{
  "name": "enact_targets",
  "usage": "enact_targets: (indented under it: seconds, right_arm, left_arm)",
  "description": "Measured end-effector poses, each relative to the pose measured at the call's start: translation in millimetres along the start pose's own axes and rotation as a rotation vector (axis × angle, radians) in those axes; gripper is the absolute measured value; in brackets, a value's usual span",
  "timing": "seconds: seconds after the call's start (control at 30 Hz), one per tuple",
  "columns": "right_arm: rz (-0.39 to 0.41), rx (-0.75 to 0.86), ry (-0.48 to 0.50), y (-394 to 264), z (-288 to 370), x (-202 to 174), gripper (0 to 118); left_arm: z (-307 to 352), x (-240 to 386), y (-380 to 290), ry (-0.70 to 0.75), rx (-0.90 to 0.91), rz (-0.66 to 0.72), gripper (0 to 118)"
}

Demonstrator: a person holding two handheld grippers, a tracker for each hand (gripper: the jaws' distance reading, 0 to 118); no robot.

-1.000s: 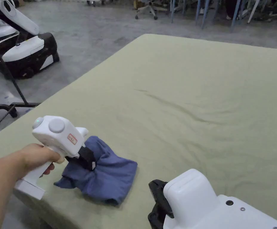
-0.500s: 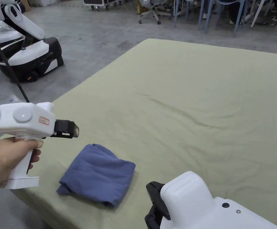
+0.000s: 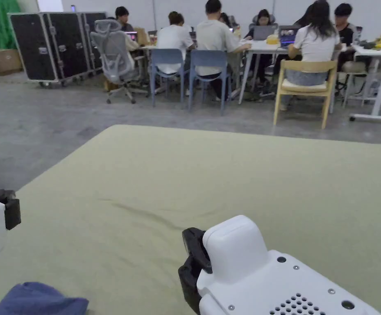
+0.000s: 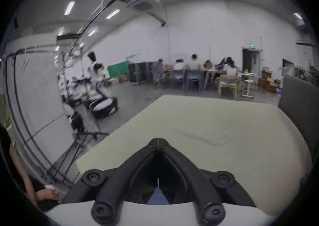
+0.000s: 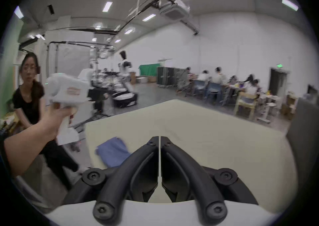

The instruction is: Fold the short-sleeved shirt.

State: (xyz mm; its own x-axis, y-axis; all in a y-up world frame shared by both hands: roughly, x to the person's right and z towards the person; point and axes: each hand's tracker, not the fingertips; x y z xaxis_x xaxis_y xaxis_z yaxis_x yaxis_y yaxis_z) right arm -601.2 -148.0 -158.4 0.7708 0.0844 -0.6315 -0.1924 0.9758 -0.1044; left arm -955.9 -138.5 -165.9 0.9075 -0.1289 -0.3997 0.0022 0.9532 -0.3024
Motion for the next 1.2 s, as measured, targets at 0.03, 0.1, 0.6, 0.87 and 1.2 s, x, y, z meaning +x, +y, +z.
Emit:
enact_targets:
  seconds: [0.03, 0.1, 0.6, 0.87, 1.2]
  right_arm:
    - [0.009, 0.013, -0.066, 3, 9, 20, 4]
    - [-0.017, 0.029, -0.201, 10, 37, 72, 4]
    - [-0.169, 0.001, -0.818, -17, 201, 255, 4]
    - [-0.130, 0.015, -0.756, -2, 176, 243, 4]
    - [-0.128, 0.028, -0.691, 6, 155, 233, 4]
  left_arm:
    - [0, 24, 9, -0.054, 0.019, -0.004, 0]
    - [-2, 82, 28, -0.182, 0.055, 0.003, 0]
    - [78, 354, 68, -0.616, 0.165, -0.023, 0]
    - [88, 329, 69, -0.548, 0.174, 0.018, 0]
    - [77, 297, 67, -0.472, 0.136, 0.042, 0]
